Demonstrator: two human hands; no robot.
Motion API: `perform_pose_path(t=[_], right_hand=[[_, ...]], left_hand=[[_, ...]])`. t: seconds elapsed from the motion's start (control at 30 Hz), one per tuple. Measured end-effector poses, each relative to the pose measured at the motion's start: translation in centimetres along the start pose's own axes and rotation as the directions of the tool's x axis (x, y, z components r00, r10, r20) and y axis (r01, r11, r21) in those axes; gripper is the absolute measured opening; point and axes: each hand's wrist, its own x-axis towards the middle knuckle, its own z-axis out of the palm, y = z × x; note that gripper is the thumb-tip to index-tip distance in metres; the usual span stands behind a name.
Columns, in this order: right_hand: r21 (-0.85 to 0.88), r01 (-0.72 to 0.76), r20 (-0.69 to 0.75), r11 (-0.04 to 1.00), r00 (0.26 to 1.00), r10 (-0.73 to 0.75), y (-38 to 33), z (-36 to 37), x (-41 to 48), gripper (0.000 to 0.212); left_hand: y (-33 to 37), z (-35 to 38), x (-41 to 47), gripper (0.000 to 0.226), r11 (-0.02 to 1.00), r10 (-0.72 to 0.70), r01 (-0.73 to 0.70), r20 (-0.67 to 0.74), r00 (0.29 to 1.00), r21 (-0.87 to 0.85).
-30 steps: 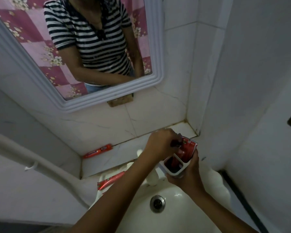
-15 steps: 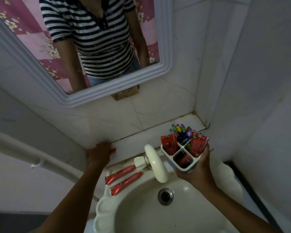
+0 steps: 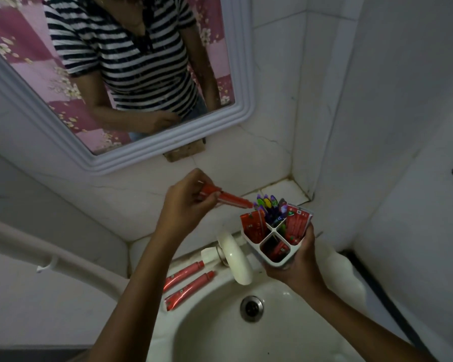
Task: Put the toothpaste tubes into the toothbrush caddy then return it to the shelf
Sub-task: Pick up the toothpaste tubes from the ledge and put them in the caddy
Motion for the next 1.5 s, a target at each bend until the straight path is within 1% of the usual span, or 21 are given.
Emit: perform_pose_path(t=[0.1,0.2,0.3,0.4,0.47,0.53,0.6,0.67,0.77,0.83,0.87,0.93,1.0,1.07,1.2,1.27,1.33,1.37,1.43,1.5], right_hand=[[-0.018,0.005,-0.011,1.000,1.000,-0.005,-0.1,-0.1,-0.1,0.156],[-0.064,0.013,-0.012,0.998,1.000,-0.014,0.3,-0.3,0.0,0.159],[-0.078,0.010,-0.023,0.997,1.000,-0.012,0.4,-0.3,0.0,0.158],[-0.075,0.003,-0.026,0.997,1.000,-0.005,0.3,-0.2,0.2,0.158],[-0.073,-0.009,-0.031,0.997,1.000,0.007,0.5,-0.2,0.3,0.158],[-0.085,-0.023,-0.039,0.996,0.999,0.020,0.8,-0.2,0.3,0.158],[-0.089,-0.030,-0.045,0.996,0.999,0.027,1.0,-0.3,0.0,0.160],[-0.092,-0.024,-0.039,0.995,0.999,0.021,1.0,-0.4,0.0,0.160],[-0.092,-0.035,-0.051,0.995,0.998,0.031,1.2,-0.3,0.2,0.161],[-0.091,-0.036,-0.043,0.995,0.999,0.032,1.3,-0.3,0.3,0.162],[-0.090,-0.030,-0.036,0.995,0.999,0.027,1.3,-0.3,0.2,0.161],[-0.086,-0.016,-0.022,0.996,1.000,0.014,1.3,-0.2,0.2,0.160],[-0.079,-0.010,-0.021,0.997,1.000,0.008,1.2,-0.1,0.1,0.160],[-0.075,-0.009,-0.014,0.997,1.000,0.008,0.9,-0.1,0.1,0.159],[-0.074,-0.013,-0.014,0.997,1.000,0.012,0.8,-0.3,0.0,0.158],[-0.089,-0.007,-0.010,0.996,1.000,0.006,0.9,-0.4,0.1,0.160],[-0.093,-0.004,-0.015,0.996,1.000,0.003,1.0,-0.4,0.1,0.160],[-0.095,-0.004,-0.019,0.995,1.000,0.002,1.1,-0.4,0.2,0.159],[-0.101,-0.008,-0.028,0.995,1.000,0.005,1.4,-0.2,0.3,0.159],[-0.083,-0.028,-0.033,0.996,0.999,0.026,1.5,-0.1,0.4,0.160]], left_hand=[[1.9,0.8,0.2,0.013,0.999,0.028,-0.031,0.138,0.990,0.020],[2.4,1.2,0.5,0.013,0.992,0.058,-0.076,0.175,0.983,0.100],[2.6,1.7,0.9,0.012,0.960,0.108,-0.150,0.182,0.977,0.237],[2.3,3.3,1.3,0.011,0.882,0.135,-0.215,0.214,0.967,0.418],[1.8,4.9,1.6,0.011,0.865,0.098,-0.208,0.253,0.962,0.457],[0.8,6.3,1.7,0.012,0.867,0.041,-0.198,0.332,0.942,0.456],[-0.1,6.7,1.6,0.021,0.891,-0.023,-0.153,0.378,0.926,0.428],[-1.1,5.7,1.6,0.028,0.915,-0.040,-0.093,0.319,0.947,0.392],[-3.9,2.8,0.8,0.023,0.922,-0.093,0.034,0.134,0.987,0.386],[-7.2,1.3,-0.9,0.017,0.873,-0.180,0.130,0.062,0.982,0.471],[-9.1,1.0,-2.0,0.015,0.826,-0.238,0.164,0.068,0.969,0.539],[-12.8,1.1,-4.7,0.014,0.724,-0.386,0.201,0.146,0.911,0.660],[-15.5,1.9,-7.0,0.023,0.645,-0.494,0.189,0.215,0.843,0.740],[-17.0,2.6,-8.4,0.032,0.612,-0.528,0.179,0.229,0.818,0.770],[-17.6,2.4,-8.5,0.028,0.553,-0.504,0.099,0.237,0.830,0.828],[-16.9,1.3,-7.3,0.027,0.581,-0.486,0.137,0.207,0.849,0.803],[-14.9,0.0,-5.6,0.028,0.673,-0.415,0.213,0.123,0.901,0.709],[-13.4,-0.6,-4.7,0.026,0.730,-0.359,0.222,0.086,0.929,0.647],[-9.0,-1.4,-2.8,0.020,0.825,-0.239,0.173,0.055,0.970,0.539],[-4.4,-1.6,-0.9,0.024,0.880,-0.122,0.069,0.082,0.989,0.470]])
